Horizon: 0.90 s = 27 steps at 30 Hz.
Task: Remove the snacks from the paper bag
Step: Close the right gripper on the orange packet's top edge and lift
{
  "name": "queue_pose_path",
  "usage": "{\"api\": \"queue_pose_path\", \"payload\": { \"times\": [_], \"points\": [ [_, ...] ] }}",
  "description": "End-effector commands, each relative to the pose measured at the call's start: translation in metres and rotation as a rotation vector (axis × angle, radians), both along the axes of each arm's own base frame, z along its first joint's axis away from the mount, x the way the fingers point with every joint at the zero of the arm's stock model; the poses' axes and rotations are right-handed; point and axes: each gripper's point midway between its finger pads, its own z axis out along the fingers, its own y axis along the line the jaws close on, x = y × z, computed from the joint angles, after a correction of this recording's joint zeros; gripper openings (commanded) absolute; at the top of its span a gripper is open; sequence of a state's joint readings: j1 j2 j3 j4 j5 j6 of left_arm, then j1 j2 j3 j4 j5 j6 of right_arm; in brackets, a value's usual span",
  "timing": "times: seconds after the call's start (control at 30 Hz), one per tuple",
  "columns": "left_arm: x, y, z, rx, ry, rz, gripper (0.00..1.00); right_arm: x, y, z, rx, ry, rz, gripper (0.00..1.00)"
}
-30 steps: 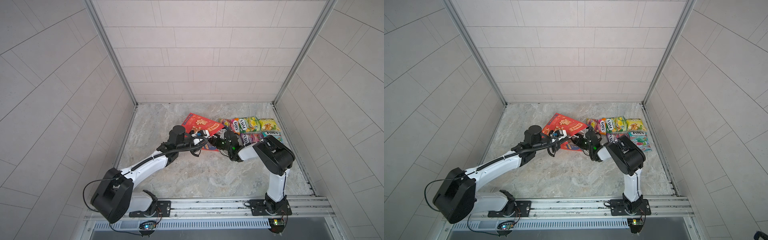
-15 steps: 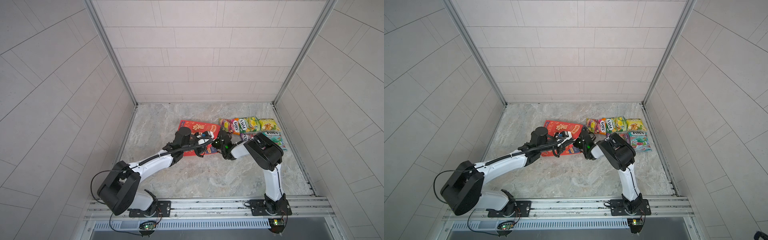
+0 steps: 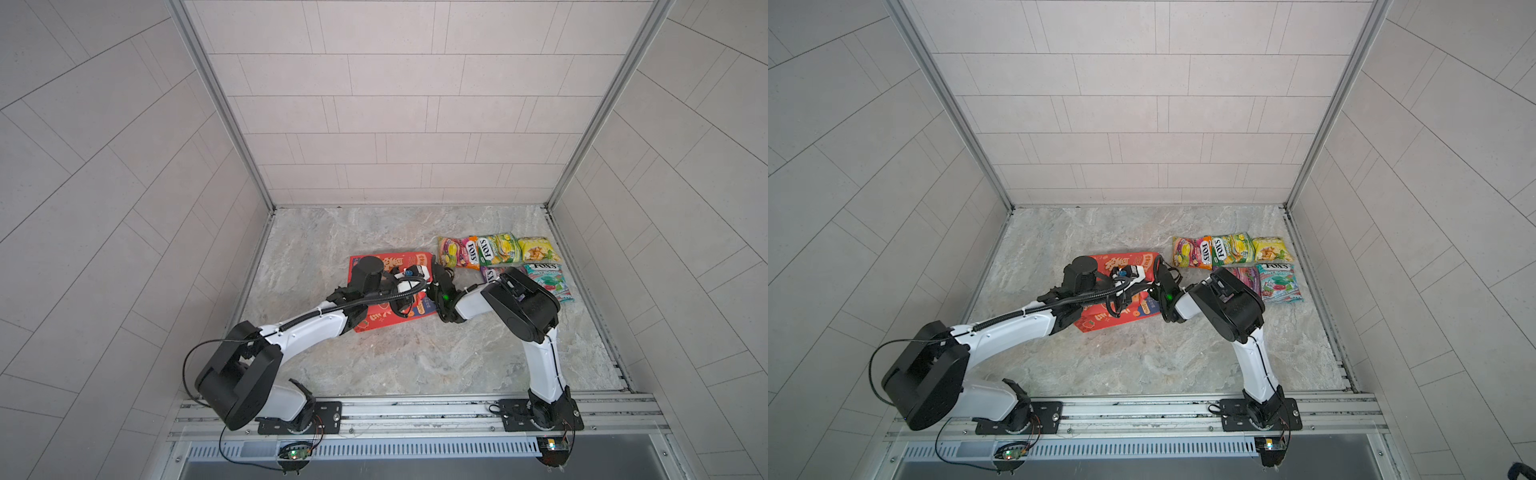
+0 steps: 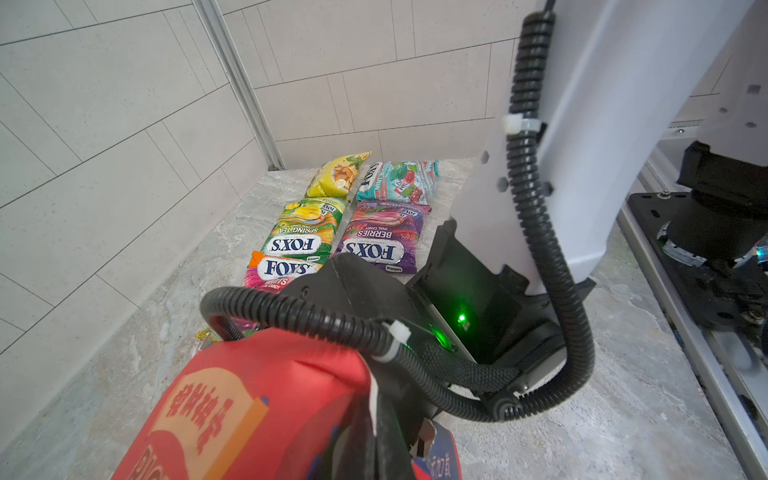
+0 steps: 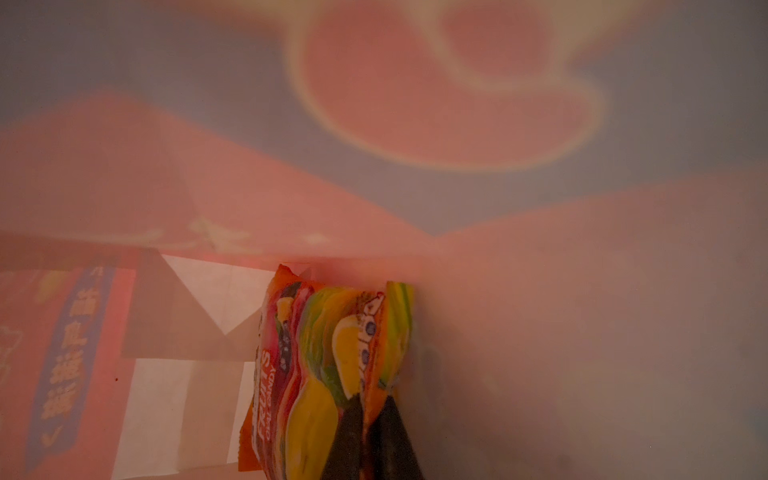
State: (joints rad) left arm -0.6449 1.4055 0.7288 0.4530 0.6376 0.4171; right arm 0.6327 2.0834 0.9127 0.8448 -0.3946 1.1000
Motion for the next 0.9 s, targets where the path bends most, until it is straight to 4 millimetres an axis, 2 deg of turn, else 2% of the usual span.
{"api": "queue_pose_path", "payload": {
  "times": [0.0,0.23,0.57,0.87],
  "points": [
    [0.002,0.000,0.037,-0.060,-0.139,0.011,0.00,-0.005,-0.009,0.012,0.022,0.009,0.004,0.05],
    [0.009,0.012,0.029,-0.003,-0.160,0.068,0.00,-0.002,-0.039,0.041,0.044,-0.022,-0.039,0.02],
    [0.021,0.023,0.018,0.056,-0.164,0.131,0.00,-0.008,-0.075,0.062,0.058,-0.046,-0.085,0.02],
    [0.031,0.031,0.019,0.070,-0.183,0.204,0.00,-0.016,-0.100,0.096,-0.014,-0.113,-0.085,0.01]
  ]
}}
